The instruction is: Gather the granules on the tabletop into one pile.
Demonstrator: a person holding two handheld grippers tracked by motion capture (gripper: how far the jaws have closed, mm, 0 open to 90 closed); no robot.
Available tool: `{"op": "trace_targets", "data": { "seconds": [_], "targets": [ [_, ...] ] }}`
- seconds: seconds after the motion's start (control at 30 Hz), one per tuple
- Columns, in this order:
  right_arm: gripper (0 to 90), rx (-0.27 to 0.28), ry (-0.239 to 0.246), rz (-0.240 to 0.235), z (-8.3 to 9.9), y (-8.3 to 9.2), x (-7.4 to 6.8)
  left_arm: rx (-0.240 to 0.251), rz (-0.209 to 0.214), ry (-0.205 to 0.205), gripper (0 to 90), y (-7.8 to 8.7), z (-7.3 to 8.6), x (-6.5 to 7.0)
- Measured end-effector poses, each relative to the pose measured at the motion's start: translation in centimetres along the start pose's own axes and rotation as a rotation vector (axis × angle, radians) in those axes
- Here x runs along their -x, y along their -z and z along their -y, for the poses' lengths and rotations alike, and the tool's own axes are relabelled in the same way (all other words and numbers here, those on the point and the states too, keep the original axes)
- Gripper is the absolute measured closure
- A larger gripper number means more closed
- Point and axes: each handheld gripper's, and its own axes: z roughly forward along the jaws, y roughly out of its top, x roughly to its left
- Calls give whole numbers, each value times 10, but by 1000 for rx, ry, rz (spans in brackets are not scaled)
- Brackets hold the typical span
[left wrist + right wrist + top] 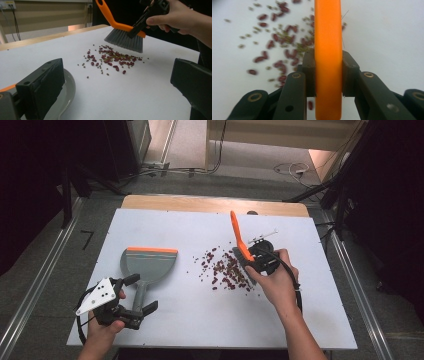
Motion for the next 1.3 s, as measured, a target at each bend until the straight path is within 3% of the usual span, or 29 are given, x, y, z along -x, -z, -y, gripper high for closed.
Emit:
{"op": "trace_targets", "data": {
  "seconds": [0.03,0.07,0.17,0.33,0.47,0.67,0.83,1.3],
  "targets": [
    [685,25,-1,-66,-2,3,-9,1,0,1,0,0,0,0],
    [685,25,-1,-66,-2,3,-9,1,2,2,0,0,0,0],
    [684,39,-9,-170,-8,-1,-27,3,2,3,0,0,-1,0],
    [685,13,-5,-275,-20,-18,-59,7,3,3,0,1,-1,0],
    [685,-25,-5,-343,-26,-33,-81,10,2,6,0,2,0,-2],
    [685,-95,-7,-388,-31,-54,-99,14,1,10,0,4,0,-3],
    [685,-102,-34,-367,-32,-58,-91,16,1,11,0,4,0,-4],
    [685,-94,-161,-330,-14,-52,-31,11,8,6,0,-1,-1,-4]
  ]
}}
